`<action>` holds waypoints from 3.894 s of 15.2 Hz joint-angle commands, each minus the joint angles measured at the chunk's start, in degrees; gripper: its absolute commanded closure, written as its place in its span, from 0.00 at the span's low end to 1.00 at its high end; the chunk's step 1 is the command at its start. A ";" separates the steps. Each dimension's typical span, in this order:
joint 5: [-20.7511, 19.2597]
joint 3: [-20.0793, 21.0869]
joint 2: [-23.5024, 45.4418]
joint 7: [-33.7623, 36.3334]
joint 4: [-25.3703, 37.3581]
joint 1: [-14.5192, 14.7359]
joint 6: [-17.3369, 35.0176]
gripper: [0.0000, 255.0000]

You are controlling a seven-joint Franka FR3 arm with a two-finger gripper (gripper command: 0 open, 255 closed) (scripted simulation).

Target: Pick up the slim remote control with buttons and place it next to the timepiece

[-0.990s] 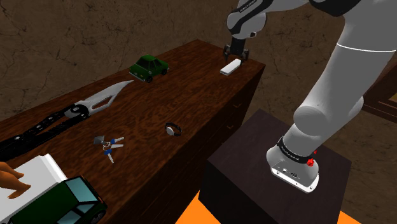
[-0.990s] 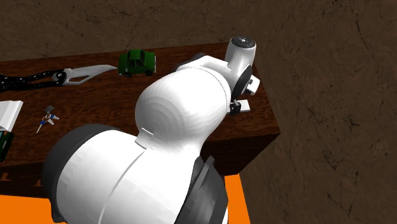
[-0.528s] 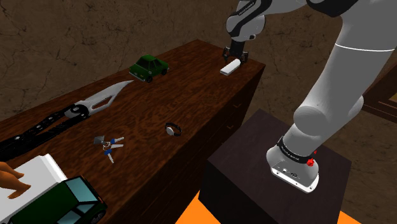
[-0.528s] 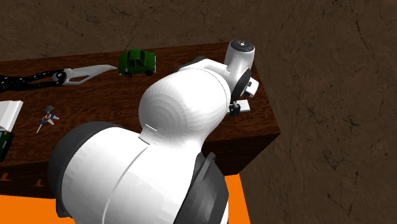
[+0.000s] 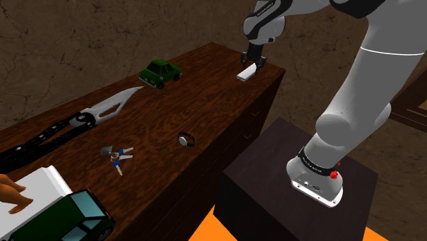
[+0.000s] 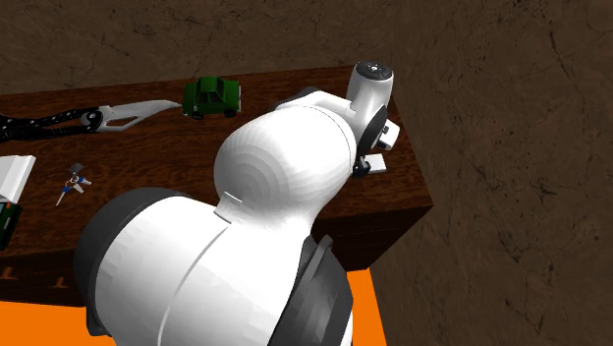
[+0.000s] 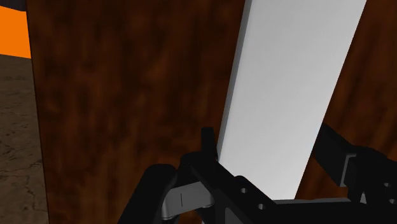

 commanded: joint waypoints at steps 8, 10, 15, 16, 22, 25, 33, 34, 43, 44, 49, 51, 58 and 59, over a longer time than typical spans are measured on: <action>-0.44 -0.11 -1.69 0.25 1.08 0.11 -2.77 1.00; -0.64 -0.15 -2.49 0.37 1.70 0.15 -4.16 1.00; -1.08 -0.23 -4.29 0.62 3.47 0.25 -7.70 1.00; -1.15 -0.24 -4.61 0.66 3.86 0.26 -8.41 1.00; -1.55 -0.28 -6.35 0.87 6.48 0.34 -12.73 1.00; -1.88 0.27 -7.73 2.29 6.11 1.08 -13.73 1.00; -2.87 5.36 -13.59 13.33 -0.98 6.59 -12.62 1.00; -2.88 6.08 -14.08 14.71 -1.56 7.25 -12.55 1.00; -2.38 12.78 -16.15 27.17 -3.92 13.25 -12.46 1.00; -2.30 13.55 -16.10 28.55 -3.86 13.91 -12.49 1.00; -2.01 17.29 -15.04 35.51 -2.56 17.25 -12.80 1.00; -2.00 18.77 -14.23 38.30 -1.59 18.57 -13.00 1.00; -2.71 23.53 -9.70 48.11 3.89 23.31 -14.12 1.00; -2.93 24.14 -8.85 49.52 4.94 24.02 -14.35 1.00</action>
